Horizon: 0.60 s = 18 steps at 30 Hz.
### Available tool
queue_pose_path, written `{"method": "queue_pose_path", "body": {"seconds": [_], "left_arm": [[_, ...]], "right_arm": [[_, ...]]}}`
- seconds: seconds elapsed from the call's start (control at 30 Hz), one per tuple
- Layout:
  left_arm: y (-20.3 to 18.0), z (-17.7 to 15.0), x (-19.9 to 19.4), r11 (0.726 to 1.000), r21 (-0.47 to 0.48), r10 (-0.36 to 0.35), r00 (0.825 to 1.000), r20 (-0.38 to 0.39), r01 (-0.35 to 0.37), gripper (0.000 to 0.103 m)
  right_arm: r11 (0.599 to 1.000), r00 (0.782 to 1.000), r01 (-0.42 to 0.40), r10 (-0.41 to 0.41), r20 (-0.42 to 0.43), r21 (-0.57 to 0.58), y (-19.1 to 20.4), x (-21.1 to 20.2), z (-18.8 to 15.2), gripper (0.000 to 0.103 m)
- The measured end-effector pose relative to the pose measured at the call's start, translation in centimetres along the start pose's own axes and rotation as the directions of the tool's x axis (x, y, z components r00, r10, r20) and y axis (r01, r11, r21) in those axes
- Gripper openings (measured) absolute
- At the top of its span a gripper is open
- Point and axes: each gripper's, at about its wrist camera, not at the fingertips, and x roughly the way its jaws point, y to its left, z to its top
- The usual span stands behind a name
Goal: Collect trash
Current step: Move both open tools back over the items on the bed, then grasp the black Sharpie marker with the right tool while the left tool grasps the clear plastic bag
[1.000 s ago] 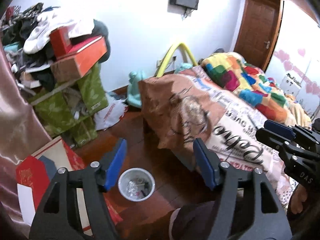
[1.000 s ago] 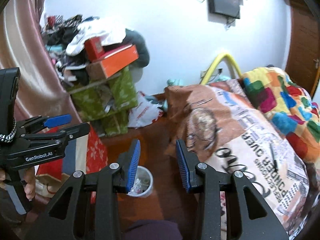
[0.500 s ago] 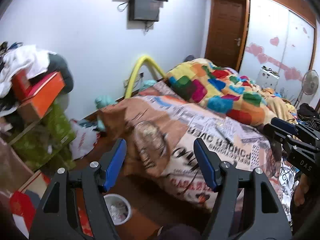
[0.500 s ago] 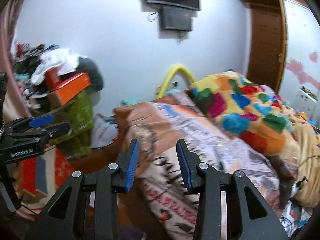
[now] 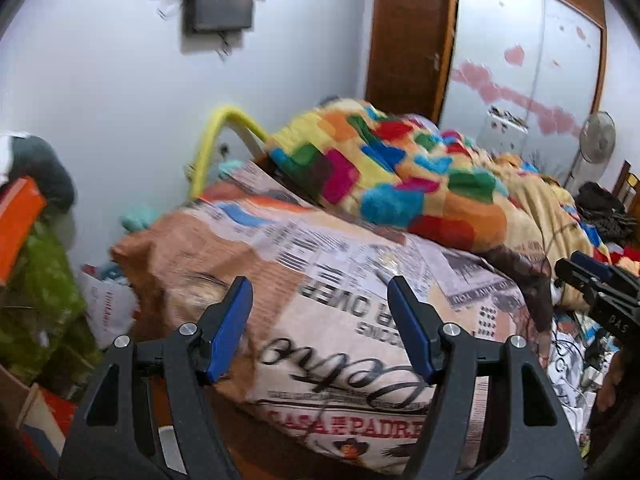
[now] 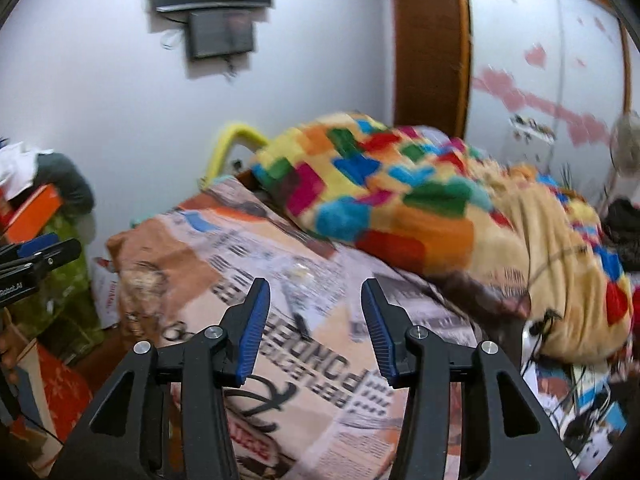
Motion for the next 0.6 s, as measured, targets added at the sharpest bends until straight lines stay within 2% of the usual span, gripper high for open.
{"method": "queue_pose_path", "body": {"seconds": [0.13,0.27,0.4,0.6], "left_arm": [[-1.4,-0.3,4.9,0.999,-0.018,-0.050,0.995,-0.082,0.049,0.069],[-2.5,-0.9,9.7,0.999,-0.006,-0.051,0.990,-0.132,0.051,0.069],[-3.0,-1.6,13.8,0.998,0.019,-0.049,0.983,-0.176,0.053,0.069],[-2.3,-2.4,18.5,0.998,0.007,-0.064,0.975,-0.211,0.067,0.069]], "right_arm": [[0.999,0.998,-0.006,0.008,-0.070,0.039,-1.9,3.2,-1.1,0.044],[0.999,0.989,-0.016,0.021,-0.146,0.035,-2.1,7.2,-2.3,0.044],[0.998,0.972,-0.060,0.062,-0.228,0.016,-1.2,12.1,-3.8,0.044],[0.993,0.952,-0.095,0.070,-0.298,-0.071,1.6,18.4,-5.0,0.044]]}}
